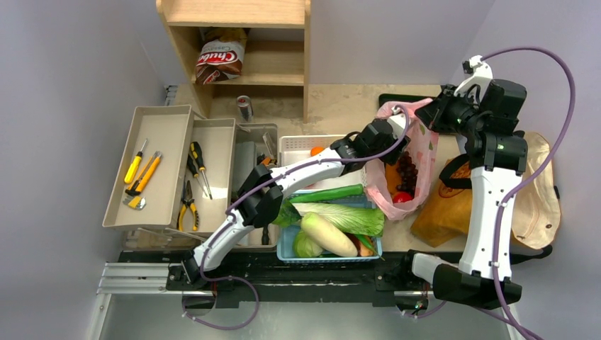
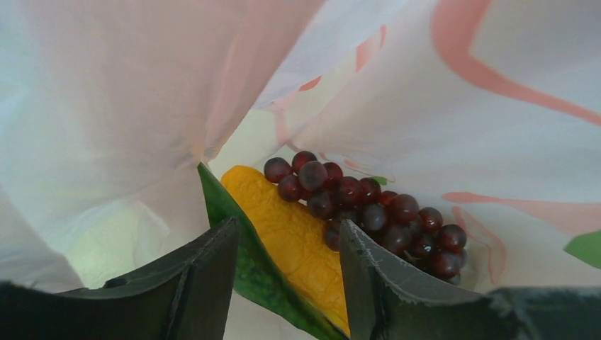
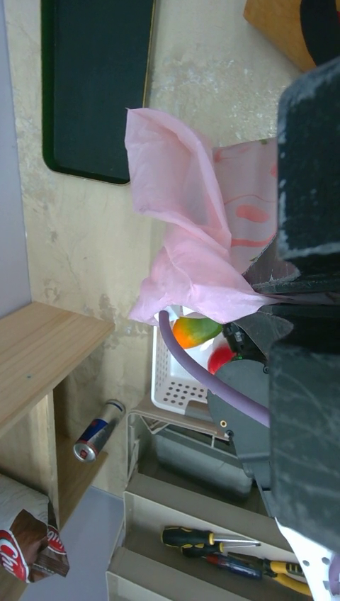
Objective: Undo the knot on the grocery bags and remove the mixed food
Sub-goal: Pick up the fake vegetable from the takeout bag.
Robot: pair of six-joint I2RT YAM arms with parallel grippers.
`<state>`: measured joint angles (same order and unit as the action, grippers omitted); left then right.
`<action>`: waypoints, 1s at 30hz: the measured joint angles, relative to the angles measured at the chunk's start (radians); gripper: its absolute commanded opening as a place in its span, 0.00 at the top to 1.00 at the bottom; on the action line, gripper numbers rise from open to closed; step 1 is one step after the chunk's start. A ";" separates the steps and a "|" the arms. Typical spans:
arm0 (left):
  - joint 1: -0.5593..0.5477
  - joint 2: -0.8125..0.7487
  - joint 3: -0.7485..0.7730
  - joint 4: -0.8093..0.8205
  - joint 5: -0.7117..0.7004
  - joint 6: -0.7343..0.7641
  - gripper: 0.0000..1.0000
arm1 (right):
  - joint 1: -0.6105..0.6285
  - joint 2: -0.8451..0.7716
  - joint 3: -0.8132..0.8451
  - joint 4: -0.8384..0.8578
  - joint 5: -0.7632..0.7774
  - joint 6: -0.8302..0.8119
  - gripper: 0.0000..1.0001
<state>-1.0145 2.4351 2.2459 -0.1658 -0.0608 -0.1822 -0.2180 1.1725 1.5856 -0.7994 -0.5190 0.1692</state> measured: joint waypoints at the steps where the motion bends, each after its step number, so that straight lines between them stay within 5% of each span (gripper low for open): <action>1: 0.000 0.003 0.000 0.000 -0.009 0.000 0.43 | 0.000 -0.001 0.000 -0.005 0.000 0.000 1.00; 12: -0.002 0.046 0.058 -0.024 -0.068 0.001 0.35 | 0.000 0.000 0.027 -0.048 0.001 0.000 1.00; 23: 0.000 0.075 0.082 -0.013 0.007 -0.009 0.64 | 0.000 0.012 0.045 -0.073 -0.031 -0.001 1.00; 27: 0.000 0.087 0.091 -0.006 0.050 -0.006 0.42 | 0.000 0.017 0.051 -0.074 -0.035 -0.001 1.00; 30: -0.002 0.103 0.114 -0.008 0.049 -0.002 0.44 | 0.000 0.026 0.062 -0.076 -0.042 0.000 1.00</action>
<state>-1.0168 2.5385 2.3604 -0.1738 -0.0116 -0.1841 -0.2180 1.1980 1.6478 -0.8749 -0.5606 0.1692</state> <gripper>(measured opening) 0.575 0.004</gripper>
